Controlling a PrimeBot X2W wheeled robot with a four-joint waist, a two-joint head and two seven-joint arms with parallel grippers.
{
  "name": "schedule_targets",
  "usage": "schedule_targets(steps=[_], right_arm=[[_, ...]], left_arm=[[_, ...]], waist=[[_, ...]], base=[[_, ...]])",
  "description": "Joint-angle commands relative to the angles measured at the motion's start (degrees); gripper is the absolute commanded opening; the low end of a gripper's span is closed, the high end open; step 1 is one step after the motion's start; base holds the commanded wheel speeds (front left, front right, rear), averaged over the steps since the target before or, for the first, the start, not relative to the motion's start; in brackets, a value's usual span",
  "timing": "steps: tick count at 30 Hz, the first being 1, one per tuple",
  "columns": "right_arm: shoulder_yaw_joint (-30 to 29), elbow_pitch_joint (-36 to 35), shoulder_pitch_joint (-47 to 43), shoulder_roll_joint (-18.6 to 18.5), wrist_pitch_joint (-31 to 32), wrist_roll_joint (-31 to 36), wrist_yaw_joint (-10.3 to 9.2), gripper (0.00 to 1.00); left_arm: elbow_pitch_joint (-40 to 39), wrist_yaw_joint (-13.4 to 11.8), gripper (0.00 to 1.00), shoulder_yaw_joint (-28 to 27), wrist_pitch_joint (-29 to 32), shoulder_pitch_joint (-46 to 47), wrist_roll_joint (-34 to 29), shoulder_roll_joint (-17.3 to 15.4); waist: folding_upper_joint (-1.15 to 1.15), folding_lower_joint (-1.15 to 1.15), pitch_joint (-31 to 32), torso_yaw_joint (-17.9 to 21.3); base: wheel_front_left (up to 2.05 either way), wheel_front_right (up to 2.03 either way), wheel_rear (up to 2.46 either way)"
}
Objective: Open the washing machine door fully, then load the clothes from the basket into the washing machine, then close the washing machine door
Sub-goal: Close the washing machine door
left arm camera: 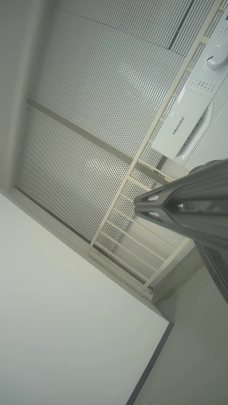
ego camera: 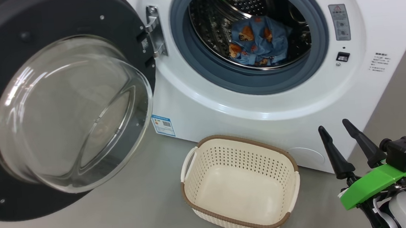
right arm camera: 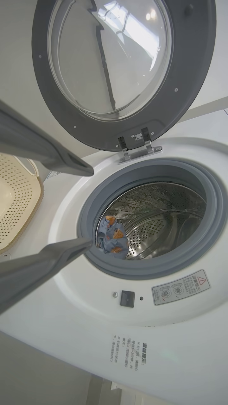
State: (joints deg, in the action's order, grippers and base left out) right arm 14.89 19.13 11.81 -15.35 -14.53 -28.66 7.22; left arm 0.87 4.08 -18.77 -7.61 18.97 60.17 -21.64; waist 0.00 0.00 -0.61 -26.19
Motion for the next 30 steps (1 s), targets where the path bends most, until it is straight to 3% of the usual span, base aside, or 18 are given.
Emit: schedule_targets(steps=[1, 7, 15, 22, 30], right_arm=[[0.9, -1.4, 0.9, -1.1, -0.5, 0.3, 0.26, 1.0], [1.2, -1.4, 1.4, -2.0, -0.5, 0.3, 0.26, 1.0], [2.0, -1.4, 2.5, -3.0, -0.5, 0.3, 0.26, 1.0], [2.1, -1.2, 3.2, -4.4, -0.5, 0.4, 0.26, 1.0], [2.7, -1.2, 3.8, -5.4, -0.5, 0.2, 0.26, 1.0]], left_arm=[[0.3, 0.5, 0.0, -3.4, 0.8, 3.3, 2.3, -3.2], [13.2, 1.0, 0.0, -12.0, 4.1, 8.3, 14.0, -6.4], [33.6, 0.4, 0.0, -18.0, 9.2, 11.8, 22.9, -9.2], [46.5, 1.0, 0.0, -20.7, 14.5, 12.0, 26.7, -12.6], [53.0, 2.6, 0.0, -20.5, 18.8, 13.7, 28.3, -13.5]], waist=[[0.0, 0.0, -0.4, 0.7], [0.0, 0.0, -1.6, 2.2], [0.0, 0.0, -3.2, 4.2], [0.0, 0.0, -4.7, 6.0], [0.0, 0.0, -5.9, 6.9]], base=[[0.0, 0.0, 0.0], [0.0, 0.0, 0.0], [0.0, 0.0, 0.0], [0.0, 0.0, 0.0], [0.0, 0.0, 0.0]])
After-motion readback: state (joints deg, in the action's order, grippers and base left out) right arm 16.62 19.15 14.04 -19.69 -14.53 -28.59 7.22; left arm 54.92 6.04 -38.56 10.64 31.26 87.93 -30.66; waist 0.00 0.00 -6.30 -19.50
